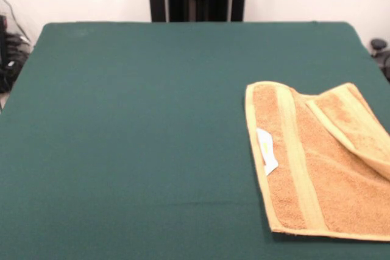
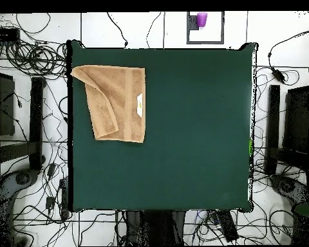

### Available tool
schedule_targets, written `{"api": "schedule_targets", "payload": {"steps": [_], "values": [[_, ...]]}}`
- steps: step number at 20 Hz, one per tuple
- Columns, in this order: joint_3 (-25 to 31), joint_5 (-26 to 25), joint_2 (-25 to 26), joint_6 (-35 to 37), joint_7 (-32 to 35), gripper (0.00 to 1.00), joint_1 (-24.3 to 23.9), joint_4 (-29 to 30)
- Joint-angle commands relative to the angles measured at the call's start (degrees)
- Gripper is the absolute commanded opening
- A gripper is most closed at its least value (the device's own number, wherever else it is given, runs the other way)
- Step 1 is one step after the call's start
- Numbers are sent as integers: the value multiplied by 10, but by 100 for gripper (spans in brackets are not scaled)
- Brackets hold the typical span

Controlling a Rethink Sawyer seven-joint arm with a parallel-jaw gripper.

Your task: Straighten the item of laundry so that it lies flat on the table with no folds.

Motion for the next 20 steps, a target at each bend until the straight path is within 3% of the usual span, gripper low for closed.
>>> {"api": "schedule_targets", "payload": {"steps": [1, 10, 20], "values": [[96, -121, -52, 69, 9, 100, 66, -19], [164, -273, -104, 94, 50, 100, 121, 22], [195, -419, -167, 120, 73, 100, 179, 61]]}}
